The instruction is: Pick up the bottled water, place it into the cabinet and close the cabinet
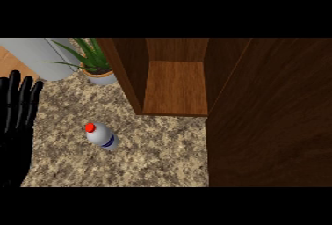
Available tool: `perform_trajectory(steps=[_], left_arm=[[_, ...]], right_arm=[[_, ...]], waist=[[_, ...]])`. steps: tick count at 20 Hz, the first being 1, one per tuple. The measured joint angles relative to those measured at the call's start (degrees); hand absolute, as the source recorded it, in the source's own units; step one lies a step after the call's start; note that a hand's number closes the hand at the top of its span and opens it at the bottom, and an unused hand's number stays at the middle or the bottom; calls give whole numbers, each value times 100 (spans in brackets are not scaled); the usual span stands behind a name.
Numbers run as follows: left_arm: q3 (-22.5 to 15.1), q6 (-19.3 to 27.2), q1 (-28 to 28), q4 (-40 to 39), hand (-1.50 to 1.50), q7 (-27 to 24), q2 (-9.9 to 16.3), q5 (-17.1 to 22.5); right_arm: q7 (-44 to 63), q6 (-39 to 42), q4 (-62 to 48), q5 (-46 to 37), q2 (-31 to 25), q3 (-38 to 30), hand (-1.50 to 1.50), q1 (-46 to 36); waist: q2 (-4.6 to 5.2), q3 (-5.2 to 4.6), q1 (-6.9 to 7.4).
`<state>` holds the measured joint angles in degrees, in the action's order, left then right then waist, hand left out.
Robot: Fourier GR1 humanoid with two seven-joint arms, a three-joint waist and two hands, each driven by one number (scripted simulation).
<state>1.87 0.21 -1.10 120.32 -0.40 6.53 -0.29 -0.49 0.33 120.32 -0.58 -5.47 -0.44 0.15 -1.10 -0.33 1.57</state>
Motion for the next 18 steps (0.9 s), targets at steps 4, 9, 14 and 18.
perform_trajectory(steps=[4,9,14,18], left_arm=[[40,388,-120,228,-150,82,-173,-394],[-192,1255,-405,317,-150,688,-502,-733],[-930,2129,-691,598,-150,1369,-607,-1136],[-1590,2599,-961,954,-150,1790,-634,-1656]], right_arm=[[111,81,324,150,34,58,-150,111],[529,298,561,588,128,324,-150,690],[1094,443,1235,859,139,681,-150,1483],[1364,540,1794,1057,69,680,-150,2039]], waist=[[63,22,-102],[84,33,-173],[85,36,-203],[86,36,-197]])
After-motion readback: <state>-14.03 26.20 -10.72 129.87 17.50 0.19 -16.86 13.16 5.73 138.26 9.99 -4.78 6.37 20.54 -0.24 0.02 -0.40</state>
